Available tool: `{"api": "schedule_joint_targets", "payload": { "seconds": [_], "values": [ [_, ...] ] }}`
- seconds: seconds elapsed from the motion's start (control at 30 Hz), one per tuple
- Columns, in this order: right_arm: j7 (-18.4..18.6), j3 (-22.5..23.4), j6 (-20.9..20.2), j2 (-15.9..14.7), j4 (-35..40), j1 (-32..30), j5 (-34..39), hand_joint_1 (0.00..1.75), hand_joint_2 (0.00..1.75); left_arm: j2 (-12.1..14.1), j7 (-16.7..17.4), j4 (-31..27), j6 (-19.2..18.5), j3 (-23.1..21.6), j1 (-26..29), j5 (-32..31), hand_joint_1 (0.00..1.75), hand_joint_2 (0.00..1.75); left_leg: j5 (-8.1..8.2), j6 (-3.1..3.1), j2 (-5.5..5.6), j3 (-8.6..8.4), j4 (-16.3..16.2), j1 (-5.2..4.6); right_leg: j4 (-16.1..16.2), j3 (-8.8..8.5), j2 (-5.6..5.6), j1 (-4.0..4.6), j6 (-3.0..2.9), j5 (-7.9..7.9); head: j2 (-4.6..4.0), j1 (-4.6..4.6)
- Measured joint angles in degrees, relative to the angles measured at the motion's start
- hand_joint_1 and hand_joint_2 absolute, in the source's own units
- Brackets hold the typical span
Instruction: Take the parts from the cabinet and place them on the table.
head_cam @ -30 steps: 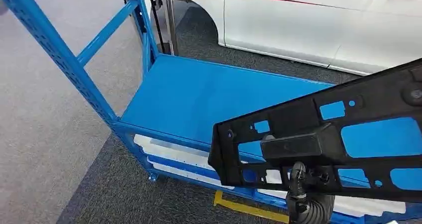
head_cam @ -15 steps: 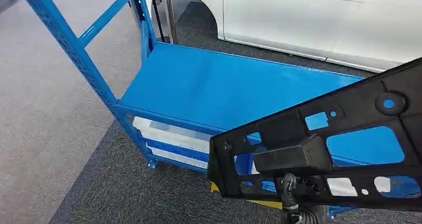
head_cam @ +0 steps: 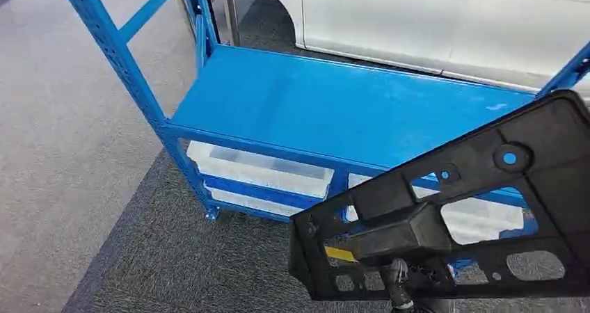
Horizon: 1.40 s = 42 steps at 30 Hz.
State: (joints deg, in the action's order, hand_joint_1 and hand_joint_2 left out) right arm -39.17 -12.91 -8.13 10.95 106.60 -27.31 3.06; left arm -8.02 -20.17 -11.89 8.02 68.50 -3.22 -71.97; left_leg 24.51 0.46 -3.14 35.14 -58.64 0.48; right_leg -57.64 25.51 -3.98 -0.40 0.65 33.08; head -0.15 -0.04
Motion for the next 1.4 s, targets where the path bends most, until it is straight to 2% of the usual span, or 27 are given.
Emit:
{"api": "schedule_joint_targets", "payload": {
  "seconds": [0.1,0.13,0.2,0.27,0.3,0.33,0.37,0.43,0.47,0.5,0.53,0.6,0.63,0.7,0.77,0.8,0.83,0.9,0.93,0.97,1.0,1.13,1.17,1.23,1.3,1.33,1.4],
  "values": [
    [0.0,3.6,-2.9,2.5,-0.2,-1.5,-0.1,1.75,1.75,-0.2,-0.1,0.0,0.2,0.3,-0.1,0.2,0.00,1.75,-0.77,-1.19,-1.59,-0.44,0.3,0.23,-0.1,0.79,1.25,0.24,-1.53,-0.66,0.00,0.09],
    [0.0,4.5,-3.3,3.3,-0.2,-1.9,-0.2,1.75,1.75,-0.2,-0.1,0.0,0.2,0.4,-0.1,0.2,0.00,1.75,-0.49,-1.72,-1.07,-0.10,-0.2,0.47,0.2,1.12,1.59,-0.17,-2.36,-1.51,0.00,0.04],
    [-0.1,5.8,-4.0,4.5,-0.3,-2.1,-0.6,1.75,1.75,-0.4,0.0,0.0,0.2,0.6,0.1,0.2,0.00,1.75,5.06,-2.08,1.84,1.48,-4.5,0.58,0.2,2.34,2.56,-0.09,-3.23,-2.45,0.00,0.02],
    [-0.2,6.6,-4.5,5.5,-0.5,-2.3,-1.0,1.75,1.75,-0.4,0.0,0.0,0.2,0.7,0.2,0.2,0.00,1.75,9.86,-2.17,2.63,3.93,-12.6,0.55,0.1,3.34,3.54,0.17,-3.49,-3.17,0.00,0.02],
    [-0.2,7.1,-4.6,5.9,-0.6,-2.5,-1.0,1.75,1.75,-0.4,0.0,0.0,0.2,0.7,0.2,0.2,0.00,1.75,10.90,-2.09,2.68,4.89,-16.5,0.54,0.0,3.83,4.31,0.40,-3.48,-3.61,0.00,0.02],
    [-0.2,7.6,-4.6,6.2,-0.7,-2.6,-1.0,1.75,1.75,-0.4,0.0,0.0,0.2,0.9,0.2,0.2,0.00,1.75,10.32,-1.92,2.72,4.43,-16.7,0.53,-0.1,4.20,4.87,0.53,-3.46,-3.83,0.00,0.04],
    [-0.2,8.0,-4.7,6.4,-0.8,-2.8,-1.1,1.75,1.75,-0.4,0.0,0.0,0.2,1.0,0.2,0.2,0.00,1.75,8.59,-1.59,2.80,2.57,-14.3,0.49,-0.3,4.45,5.53,0.67,-3.43,-3.99,0.00,0.02],
    [-0.2,8.4,-4.8,6.9,-0.9,-2.8,-1.1,1.75,1.75,-0.5,0.0,0.0,0.2,1.2,0.2,0.2,0.00,1.75,4.18,-0.52,4.04,-3.52,-4.2,0.16,-0.6,4.63,6.81,0.97,-3.34,-4.08,0.00,0.02],
    [-0.2,8.6,-4.9,7.2,-0.9,-2.8,-1.1,1.75,1.75,-0.4,0.0,0.0,0.2,1.3,0.2,0.2,0.00,1.75,4.22,0.49,6.43,-5.60,-0.1,0.06,-0.8,4.78,7.22,0.62,-3.33,-4.08,0.00,0.07],
    [-0.2,8.8,-5.0,7.5,-1.0,-2.7,-1.2,1.75,1.75,-0.3,-0.1,-0.1,0.1,1.4,0.2,0.3,0.00,1.75,4.37,0.41,7.41,-6.64,0.7,0.14,-1.0,5.26,7.77,0.83,-3.03,-4.23,0.00,0.09],
    [-0.3,9.0,-5.2,7.6,-1.0,-2.8,-1.3,1.75,1.75,-0.5,-0.1,-0.1,0.1,1.5,0.3,0.3,0.00,1.75,4.10,0.05,7.20,-6.51,1.1,0.06,-1.0,5.43,8.23,0.44,-2.58,-4.52,0.00,-0.04],
    [-0.3,9.8,-5.3,8.1,-1.0,-3.0,-1.4,1.75,1.75,-0.5,-0.1,-0.1,0.1,1.6,0.1,0.4,0.00,1.75,4.17,0.21,6.05,-6.54,1.7,-0.27,-0.8,5.84,9.40,0.24,-1.88,-4.95,0.00,0.02],
    [-0.4,10.2,-5.3,8.3,-1.0,-3.1,-1.2,1.75,1.75,-0.6,-0.1,-0.2,0.1,1.6,0.0,0.4,0.00,1.75,3.78,0.30,5.23,-6.73,3.1,0.67,-1.0,6.07,9.61,0.75,-1.54,-4.86,0.00,0.02],
    [-0.6,10.8,-5.7,8.4,-1.0,-3.2,-0.8,1.75,1.75,-0.7,-0.2,-0.2,0.2,1.6,-0.1,0.4,0.00,1.75,3.35,0.58,3.95,-6.80,3.5,0.65,-4.7,7.94,5.60,0.74,-1.07,-1.88,0.00,0.11],
    [-0.6,11.3,-5.9,8.4,-1.0,-3.2,-0.5,1.75,1.75,-0.7,-0.2,-0.2,0.2,1.6,0.2,0.4,0.00,1.75,3.42,0.65,2.30,-6.71,3.4,0.59,-13.4,12.03,4.63,0.14,-0.43,2.35,0.00,0.11],
    [-0.6,11.6,-6.0,8.4,-1.0,-3.2,0.0,1.75,1.75,-0.7,-0.2,-0.2,0.2,1.7,0.3,0.4,0.00,1.75,3.49,0.64,1.46,-6.63,3.3,0.60,-17.2,13.99,4.54,-0.09,-0.14,3.44,0.00,0.13],
    [-0.6,11.7,-6.1,8.4,-1.1,-3.3,0.4,1.75,1.75,-0.7,-0.2,-0.2,0.2,1.7,0.2,0.4,0.00,1.75,3.54,0.60,0.93,-6.59,3.2,0.62,-18.2,14.57,4.47,-0.30,0.03,3.11,0.00,0.13],
    [-0.6,12.2,-6.3,8.4,-1.1,-3.3,1.3,1.75,1.75,-0.7,-0.2,-0.2,0.2,1.7,0.1,0.4,0.00,1.75,3.92,0.23,-0.41,-6.75,2.8,0.74,-12.6,11.75,3.81,-0.89,0.48,-1.30,0.00,0.15],
    [-0.6,12.3,-6.4,8.4,-1.1,-3.3,1.6,1.75,1.75,-0.8,-0.2,-0.2,0.2,1.7,0.0,0.4,0.00,1.75,4.27,-0.16,-0.94,-6.88,2.5,0.86,-6.4,8.50,2.74,-1.02,0.61,-4.37,0.00,0.13],
    [-0.6,12.5,-6.4,8.4,-1.1,-3.2,1.9,1.75,1.75,-0.9,-0.3,-0.2,0.2,1.7,-0.1,0.3,0.00,1.75,4.63,-0.48,-1.34,-6.94,2.0,0.84,-2.4,6.73,0.95,-0.99,0.61,-4.93,0.00,0.15],
    [-0.6,12.6,-6.4,8.4,-1.2,-3.2,2.1,1.75,1.75,-0.8,-0.3,-0.3,0.2,1.7,-0.1,0.3,0.00,1.75,4.97,-0.97,-1.70,-6.72,1.6,0.34,-2.2,6.67,-0.71,-0.35,0.00,-4.28,0.00,0.15],
    [-0.7,13.0,-6.4,8.8,-1.1,-3.3,2.3,1.75,1.75,-0.8,-0.3,-0.3,0.2,1.7,-0.3,0.2,0.00,1.75,5.13,-1.87,-3.55,-7.12,1.6,0.42,-2.4,7.54,1.98,-0.30,-1.65,-4.54,0.00,0.07],
    [-0.7,13.1,-6.4,9.0,-1.1,-3.4,2.3,1.75,1.75,-0.9,-0.3,-0.3,0.2,1.7,-0.3,0.2,0.00,1.75,6.23,-2.23,-1.88,-6.80,0.8,0.71,-2.1,7.47,2.51,-0.51,-2.13,-4.82,0.00,0.04],
    [-0.7,13.1,-6.4,9.2,-1.1,-3.2,2.3,1.75,1.75,-0.9,-0.4,-0.3,0.2,1.7,-0.1,0.2,0.00,1.75,10.81,-2.19,1.57,-3.98,-5.8,0.78,-2.1,7.82,3.43,-0.43,-2.73,-5.13,0.00,0.04],
    [-0.7,13.2,-6.4,9.3,-1.1,-3.2,2.3,1.75,1.75,-0.9,-0.4,-0.3,0.2,1.8,0.0,0.2,0.00,1.75,14.36,-2.12,2.67,0.23,-15.1,0.69,-2.1,8.04,4.86,-0.05,-2.98,-5.30,0.00,0.04],
    [-0.7,13.3,-6.4,9.3,-1.1,-3.3,2.3,1.75,1.75,-0.9,-0.4,-0.3,0.2,1.9,0.1,0.2,0.00,1.75,14.14,-1.97,2.71,1.08,-16.6,0.66,-2.2,8.08,5.58,0.11,-3.00,-5.31,0.00,0.04],
    [-0.7,13.4,-6.4,9.3,-1.1,-3.3,2.3,1.75,1.75,-0.9,-0.4,-0.3,0.2,1.9,0.1,0.2,0.00,1.75,10.25,-1.30,2.95,-0.58,-12.4,0.54,-2.4,8.00,7.09,0.42,-3.01,-5.32,0.00,0.04]
  ]
}}
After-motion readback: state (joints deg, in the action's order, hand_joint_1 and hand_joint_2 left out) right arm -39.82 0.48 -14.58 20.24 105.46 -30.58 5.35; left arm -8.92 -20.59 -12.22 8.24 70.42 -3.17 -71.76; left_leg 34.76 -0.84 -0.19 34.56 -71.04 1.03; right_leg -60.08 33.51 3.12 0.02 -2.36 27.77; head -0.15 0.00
